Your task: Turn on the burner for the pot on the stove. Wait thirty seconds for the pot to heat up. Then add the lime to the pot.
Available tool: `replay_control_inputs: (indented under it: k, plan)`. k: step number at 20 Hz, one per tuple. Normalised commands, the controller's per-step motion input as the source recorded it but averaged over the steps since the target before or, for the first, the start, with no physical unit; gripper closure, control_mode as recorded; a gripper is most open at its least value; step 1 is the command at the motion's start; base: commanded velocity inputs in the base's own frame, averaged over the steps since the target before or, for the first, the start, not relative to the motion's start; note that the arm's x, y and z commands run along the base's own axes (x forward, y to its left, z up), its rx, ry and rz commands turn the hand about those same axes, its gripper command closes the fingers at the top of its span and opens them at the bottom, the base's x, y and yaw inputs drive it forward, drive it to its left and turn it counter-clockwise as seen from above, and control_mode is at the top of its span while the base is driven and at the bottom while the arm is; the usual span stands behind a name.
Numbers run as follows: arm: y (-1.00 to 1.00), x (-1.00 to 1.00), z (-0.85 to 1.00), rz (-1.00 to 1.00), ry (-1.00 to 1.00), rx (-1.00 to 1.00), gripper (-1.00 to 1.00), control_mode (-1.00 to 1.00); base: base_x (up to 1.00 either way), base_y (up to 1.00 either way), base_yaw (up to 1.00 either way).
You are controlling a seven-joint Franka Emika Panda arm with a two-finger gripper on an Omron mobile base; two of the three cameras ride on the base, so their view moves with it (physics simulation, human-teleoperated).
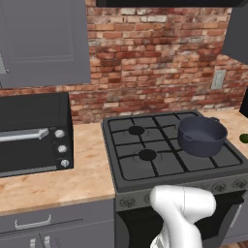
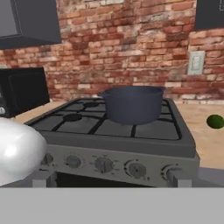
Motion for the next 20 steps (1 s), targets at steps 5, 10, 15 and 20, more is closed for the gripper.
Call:
replay_control_inputs:
  k: [5,10,15,20]
  plan:
    - [-0.14,0.0,-0.49,0.0,-0.15,0.0,-1.0,-1.0,0.0,0.0,0.0]
    - [-0.09,0.11,-0.5,0.0,-0.07,0.0,-1.0,-1.0,0.0,0.0,0.0]
    - [-0.08,0.3,-0.46,0.0,-0.01,0.0,-1.0,-1.0,0.0,0.0,0.0]
    - [-0.06,0.21,-0.45,0.0,-0.06,0.0,-1.0,-1.0,0.0,0.0,0.0]
